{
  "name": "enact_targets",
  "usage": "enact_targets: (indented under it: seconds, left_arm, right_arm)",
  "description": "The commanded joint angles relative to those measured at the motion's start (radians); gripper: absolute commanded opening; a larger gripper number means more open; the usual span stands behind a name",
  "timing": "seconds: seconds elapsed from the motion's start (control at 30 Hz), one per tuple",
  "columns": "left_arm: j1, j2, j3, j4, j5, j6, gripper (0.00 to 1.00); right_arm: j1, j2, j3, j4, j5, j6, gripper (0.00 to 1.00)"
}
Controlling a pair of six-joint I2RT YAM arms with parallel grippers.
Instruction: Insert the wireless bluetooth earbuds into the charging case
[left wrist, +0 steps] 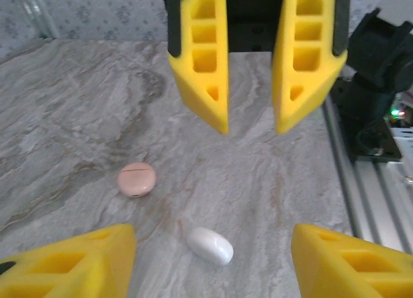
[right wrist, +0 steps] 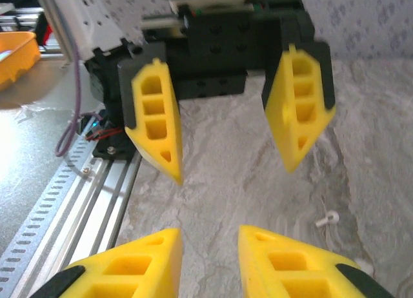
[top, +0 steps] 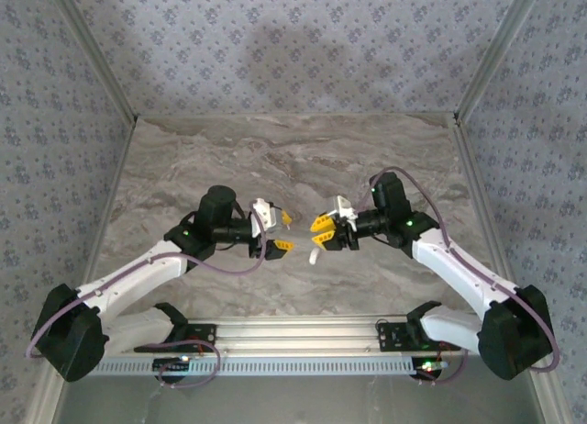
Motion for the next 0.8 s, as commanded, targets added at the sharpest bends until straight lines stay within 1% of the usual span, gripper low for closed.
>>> enact_targets:
  seconds: [0.0, 0.03, 0.1, 0.13, 0.17, 0.23, 0.33, 0.43, 0.5, 0.63, 0.77]
  left_arm:
    - [0.001, -0.023, 0.014, 0.010, -0.079, -0.041, 0.66]
    - [0.002, -0.021, 0.010, 0.020, -0.098, -0.054, 0.66]
    - [0.001, -0.017, -0.003, 0.039, -0.137, -0.074, 0.66]
    - [0.003, -0.013, -0.004, 0.037, -0.157, -0.083, 0.66]
    - [0.003, -0.009, -0.001, 0.029, -0.164, -0.087, 0.66]
    - [0.001, -0.002, 0.007, 0.013, -0.193, -0.104, 0.66]
    - [0.004, 0.003, 0.015, -0.008, -0.249, -0.132, 0.66]
    - [0.003, -0.005, 0.013, -0.014, -0.266, -0.142, 0.66]
    - [0.005, -0.011, 0.011, -0.013, -0.277, -0.151, 0.66]
    - [0.006, -0.019, 0.016, -0.031, -0.311, -0.156, 0.66]
    - [0.009, -0.030, 0.020, -0.057, -0.340, -0.155, 0.66]
  right_arm:
    - [0.023, 0.002, -0.008, -0.035, 0.138, 0.079, 0.33]
    - [0.035, 0.001, -0.012, -0.056, 0.183, 0.077, 0.34]
    - [0.055, -0.003, -0.015, -0.107, 0.286, 0.067, 0.40]
    - [0.061, -0.001, -0.012, -0.114, 0.340, 0.086, 0.42]
    - [0.062, 0.005, -0.006, -0.123, 0.409, 0.134, 0.46]
    - [0.054, 0.025, 0.008, -0.130, 0.478, 0.211, 0.51]
    - [0.043, 0.104, 0.065, -0.158, 0.619, 0.393, 0.59]
    - [0.043, 0.233, 0.169, -0.241, 0.673, 0.518, 0.67]
    - [0.045, 0.318, 0.227, -0.272, 0.710, 0.565, 0.70]
    - [0.044, 0.472, 0.353, -0.375, 0.774, 0.643, 0.70]
    - [0.065, 0.563, 0.430, -0.472, 0.819, 0.687, 0.69]
